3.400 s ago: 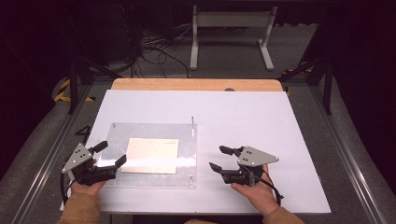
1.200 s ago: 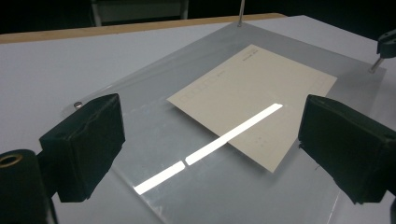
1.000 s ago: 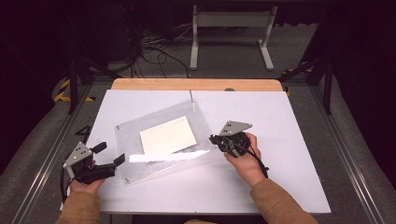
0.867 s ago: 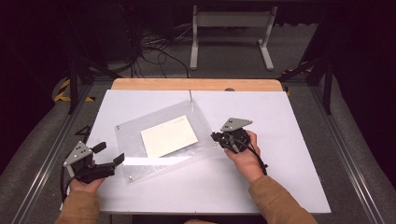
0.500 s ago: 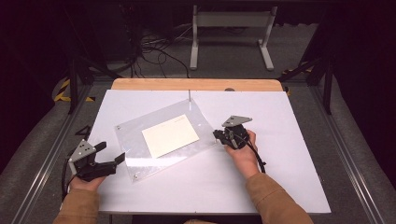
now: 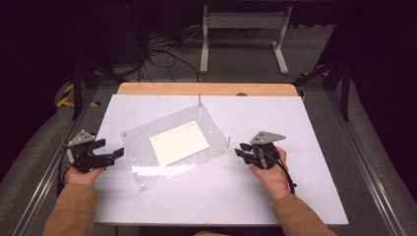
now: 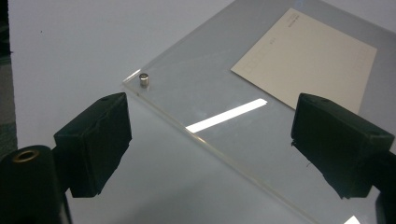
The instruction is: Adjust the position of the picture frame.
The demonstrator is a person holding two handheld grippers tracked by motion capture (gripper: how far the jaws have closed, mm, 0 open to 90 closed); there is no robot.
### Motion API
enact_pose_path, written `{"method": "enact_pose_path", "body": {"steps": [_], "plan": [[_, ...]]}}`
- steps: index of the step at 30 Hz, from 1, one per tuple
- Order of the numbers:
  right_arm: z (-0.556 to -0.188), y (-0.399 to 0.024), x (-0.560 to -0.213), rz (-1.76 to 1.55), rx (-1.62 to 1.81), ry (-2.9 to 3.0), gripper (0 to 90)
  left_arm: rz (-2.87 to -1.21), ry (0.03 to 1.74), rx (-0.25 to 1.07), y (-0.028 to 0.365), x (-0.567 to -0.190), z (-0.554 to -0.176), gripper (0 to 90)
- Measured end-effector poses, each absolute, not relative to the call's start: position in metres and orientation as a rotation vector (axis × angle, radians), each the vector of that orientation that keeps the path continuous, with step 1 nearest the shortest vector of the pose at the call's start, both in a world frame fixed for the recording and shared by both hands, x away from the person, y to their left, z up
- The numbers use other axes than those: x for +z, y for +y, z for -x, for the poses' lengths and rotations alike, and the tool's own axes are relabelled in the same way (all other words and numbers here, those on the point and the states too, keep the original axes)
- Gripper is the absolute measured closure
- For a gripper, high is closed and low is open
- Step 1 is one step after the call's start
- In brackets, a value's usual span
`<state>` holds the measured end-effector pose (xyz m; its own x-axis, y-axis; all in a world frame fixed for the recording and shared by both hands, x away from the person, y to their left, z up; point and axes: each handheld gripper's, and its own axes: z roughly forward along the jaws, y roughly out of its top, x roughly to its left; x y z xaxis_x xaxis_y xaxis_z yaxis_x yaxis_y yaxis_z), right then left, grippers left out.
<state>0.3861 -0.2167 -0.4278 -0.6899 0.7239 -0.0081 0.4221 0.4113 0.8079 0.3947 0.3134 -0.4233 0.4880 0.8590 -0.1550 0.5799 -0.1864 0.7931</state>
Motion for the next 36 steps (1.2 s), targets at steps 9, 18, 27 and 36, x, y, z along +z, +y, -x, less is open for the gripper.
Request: {"method": "enact_pose_path", "body": {"steps": [9, 18, 27, 36], "plan": [[-0.350, -0.243, -0.437, -1.045, 1.208, 2.342, 63.1, -1.912, 1.273, 0.387, 0.307, -0.418, -0.442, 22.0], [-0.333, -0.245, -0.437, -1.041, 1.220, 2.356, 60.9, -1.948, 1.373, 0.439, 0.309, -0.434, -0.483, 46.0], [-0.324, -0.245, -0.438, -1.043, 1.246, 2.368, 58.3, -1.936, 1.463, 0.422, 0.311, -0.459, -0.502, 86.2], [-0.323, -0.246, -0.442, -1.052, 1.254, 2.377, 56.8, -1.987, 1.445, 0.428, 0.312, -0.460, -0.502, 90.0]]}}
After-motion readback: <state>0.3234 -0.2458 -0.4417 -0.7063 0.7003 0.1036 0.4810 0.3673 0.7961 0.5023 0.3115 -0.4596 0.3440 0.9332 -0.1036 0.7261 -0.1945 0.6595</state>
